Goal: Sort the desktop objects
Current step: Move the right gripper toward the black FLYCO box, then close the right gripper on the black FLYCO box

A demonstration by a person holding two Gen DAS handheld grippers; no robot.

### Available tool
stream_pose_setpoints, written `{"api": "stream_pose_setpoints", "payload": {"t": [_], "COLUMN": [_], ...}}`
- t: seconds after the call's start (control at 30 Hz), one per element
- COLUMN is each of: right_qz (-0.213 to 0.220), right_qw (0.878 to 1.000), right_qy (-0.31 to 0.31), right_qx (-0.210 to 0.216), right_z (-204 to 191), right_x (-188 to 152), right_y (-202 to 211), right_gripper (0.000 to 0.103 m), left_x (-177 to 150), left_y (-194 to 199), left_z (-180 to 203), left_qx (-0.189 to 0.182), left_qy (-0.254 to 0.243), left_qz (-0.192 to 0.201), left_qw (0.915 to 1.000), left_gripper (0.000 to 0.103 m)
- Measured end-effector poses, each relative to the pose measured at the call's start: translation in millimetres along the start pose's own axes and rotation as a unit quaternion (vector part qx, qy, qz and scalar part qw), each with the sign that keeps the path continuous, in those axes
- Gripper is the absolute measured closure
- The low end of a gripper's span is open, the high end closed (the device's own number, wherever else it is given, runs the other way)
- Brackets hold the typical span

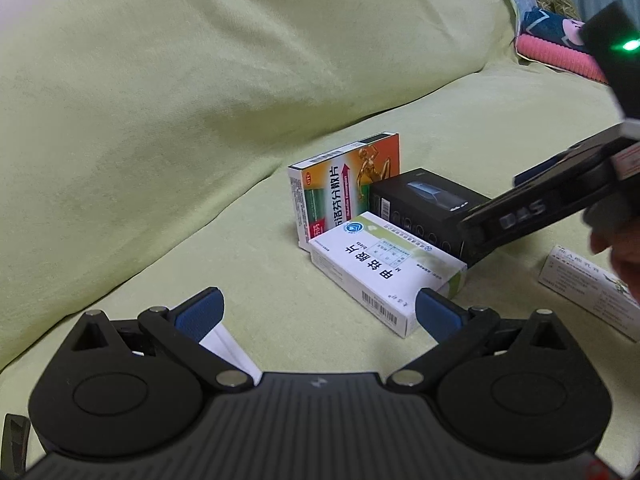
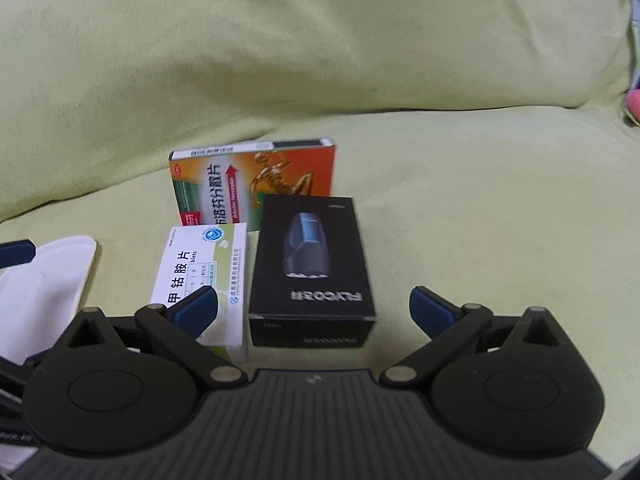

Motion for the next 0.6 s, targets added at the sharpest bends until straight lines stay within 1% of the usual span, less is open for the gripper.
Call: {"api": "stream_pose_setpoints", "payload": {"t": [0.03, 0.07, 0.1, 0.2, 0.3, 0.4, 0.6], "right_qz": [-0.004, -0.007, -0.010, -0.018, -0.023, -0.020, -0.025], "right_qw": [1.000, 1.000, 1.000, 1.000, 0.999, 0.999, 0.999], "right_qy": [0.002, 0.003, 0.003, -0.015, -0.022, -0.028, -0.035], "right_qx": [0.003, 0.003, 0.003, 0.002, 0.003, 0.007, 0.007], "right_z": [-1.4, -2.1, -2.7, -0.1, 3.1, 5.7, 5.2], "right_x": [0.4, 0.4, 0.3, -0.9, -2.8, -2.8, -1.7], "right_y": [-6.3, -11.7, -17.0, -27.7, -34.7, -37.2, -31.1], "right_gripper": [0.003, 0.005, 0.010, 0.019, 0.020, 0.025, 0.027], "left_x": [-0.1, -0.3, -0.5, -1.0, -1.8, -2.2, -4.1], "left_y": [-1.0, -1.6, -1.9, -2.3, -2.4, -2.0, 7.0], "left_z": [0.6, 1.2, 1.7, 2.3, 2.2, 3.2, 7.2], "left_qx": [-0.001, -0.001, 0.000, -0.001, -0.003, -0.002, -0.005], "left_qy": [-0.002, -0.004, -0.006, -0.007, -0.006, -0.009, -0.015], "left_qz": [0.000, 0.000, 0.000, 0.000, -0.001, -0.004, -0.001], "left_qw": [1.0000, 1.0000, 1.0000, 1.0000, 1.0000, 1.0000, 0.9999], "left_gripper": [0.000, 0.000, 0.000, 0.000, 0.000, 0.000, 0.000]}}
Point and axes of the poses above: each gripper's, at about its wrist camera, not at the fingertips, and y roughly against the way its jaws point, z to its right, x to its top, the point moved 3 cm from there along -y, roughly the way its jaws point
